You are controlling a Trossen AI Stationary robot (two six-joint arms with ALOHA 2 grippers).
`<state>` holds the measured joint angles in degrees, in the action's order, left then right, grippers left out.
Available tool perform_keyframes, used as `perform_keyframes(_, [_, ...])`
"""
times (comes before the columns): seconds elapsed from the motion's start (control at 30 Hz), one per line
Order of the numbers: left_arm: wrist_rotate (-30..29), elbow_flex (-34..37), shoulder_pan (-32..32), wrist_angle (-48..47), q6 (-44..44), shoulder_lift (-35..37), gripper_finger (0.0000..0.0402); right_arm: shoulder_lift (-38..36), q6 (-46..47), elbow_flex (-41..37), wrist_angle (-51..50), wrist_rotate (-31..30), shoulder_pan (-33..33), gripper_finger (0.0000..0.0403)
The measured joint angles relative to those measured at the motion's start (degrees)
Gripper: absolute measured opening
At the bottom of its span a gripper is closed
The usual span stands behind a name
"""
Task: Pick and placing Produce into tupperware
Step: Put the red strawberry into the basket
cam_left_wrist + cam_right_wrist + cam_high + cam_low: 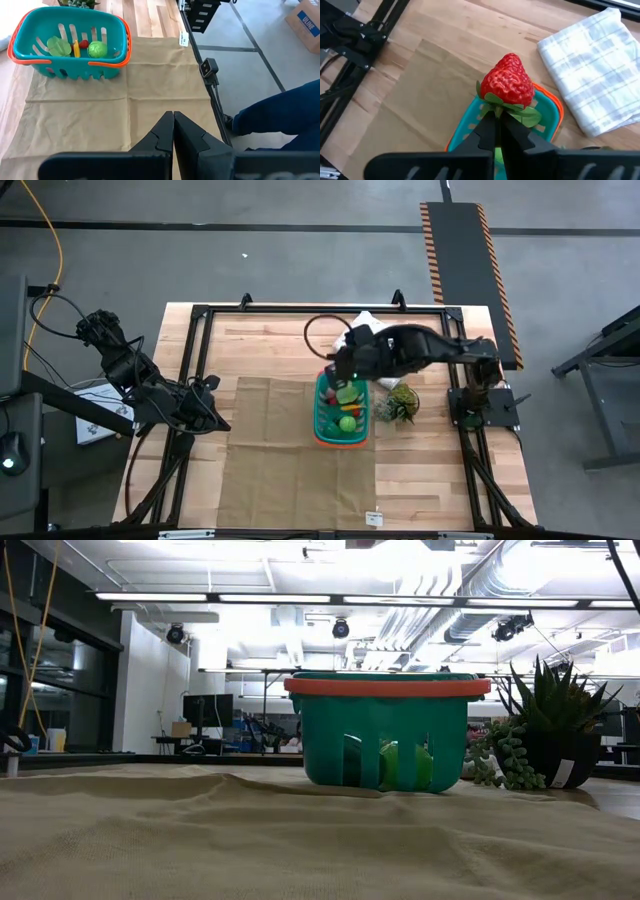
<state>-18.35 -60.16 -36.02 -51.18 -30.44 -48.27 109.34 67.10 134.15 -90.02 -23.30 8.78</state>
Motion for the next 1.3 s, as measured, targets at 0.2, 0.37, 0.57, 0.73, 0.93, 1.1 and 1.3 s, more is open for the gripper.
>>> perform_keyframes(0.2, [0.0,0.01,-0.01,0.02,-0.02,0.0,0.0001,-0.58,-4.91,-0.07,-0.01,4.63,-5.15,0.0])
perform_keyframes(0.37, [0.02,0.0,-0.01,0.02,-0.64,0.0,0.0001,-1.03,-10.96,-0.07,0.01,8.37,-9.56,0.0])
perform_keyframes(0.57, [0.01,0.0,-0.01,0.08,-2.22,0.0,0.0001,-1.54,-19.3,-0.07,0.0,13.2,-13.68,0.0])
perform_keyframes(0.73, [-2.03,0.0,0.01,0.11,-5.02,0.02,0.0001,-2.78,-27.56,-0.07,0.0,15.78,-16.53,0.0])
perform_keyframes(0.93, [-7.41,0.0,-0.01,0.24,-9.41,0.0,0.0001,-5.37,-38.21,-0.07,-0.02,17.91,-20.36,0.0])
perform_keyframes(1.1, [-13.14,0.0,0.0,0.47,-14.93,0.0,0.0001,-8.19,-45.84,-0.07,0.0,21.64,-23.48,0.0])
perform_keyframes(1.3, [-17.38,0.0,-0.01,2.5,-20.19,0.0,0.0001,-9.98,-52.57,-0.07,-0.02,28.96,-24.71,0.0])
